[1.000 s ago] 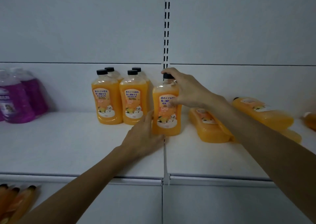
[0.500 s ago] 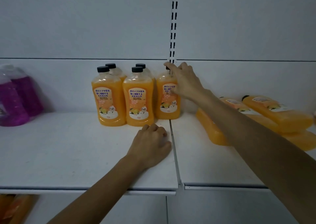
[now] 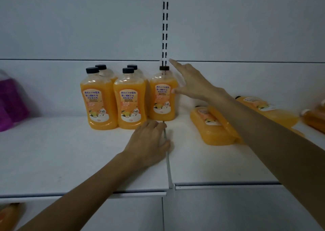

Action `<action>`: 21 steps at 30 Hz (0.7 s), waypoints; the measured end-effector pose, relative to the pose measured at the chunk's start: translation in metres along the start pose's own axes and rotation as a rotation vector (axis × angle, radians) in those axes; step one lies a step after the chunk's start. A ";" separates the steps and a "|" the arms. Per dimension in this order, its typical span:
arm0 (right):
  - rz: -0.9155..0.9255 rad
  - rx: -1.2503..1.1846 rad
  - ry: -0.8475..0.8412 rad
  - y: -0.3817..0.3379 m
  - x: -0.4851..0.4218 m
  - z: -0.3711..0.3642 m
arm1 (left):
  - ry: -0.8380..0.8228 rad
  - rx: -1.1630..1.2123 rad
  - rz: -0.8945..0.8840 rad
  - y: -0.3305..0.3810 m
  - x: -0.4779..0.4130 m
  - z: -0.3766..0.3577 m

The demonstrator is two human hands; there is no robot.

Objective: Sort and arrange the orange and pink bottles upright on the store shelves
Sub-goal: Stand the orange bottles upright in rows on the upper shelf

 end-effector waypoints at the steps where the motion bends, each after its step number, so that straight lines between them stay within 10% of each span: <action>1: 0.009 0.026 -0.013 0.006 0.005 0.007 | 0.014 0.012 -0.023 0.010 -0.004 0.004; 21: -0.315 -0.101 -0.344 0.129 0.084 0.001 | -0.093 0.881 0.184 0.111 -0.085 -0.051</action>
Point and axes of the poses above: each hand's wrist, its own x-axis away from the middle knuckle, its own z-axis out of the back of the hand, y = z × x, the point moved 10 cm from there along -x, towards the middle knuckle, and after that the axes turned 3 degrees about x, right-handed, at the moved point
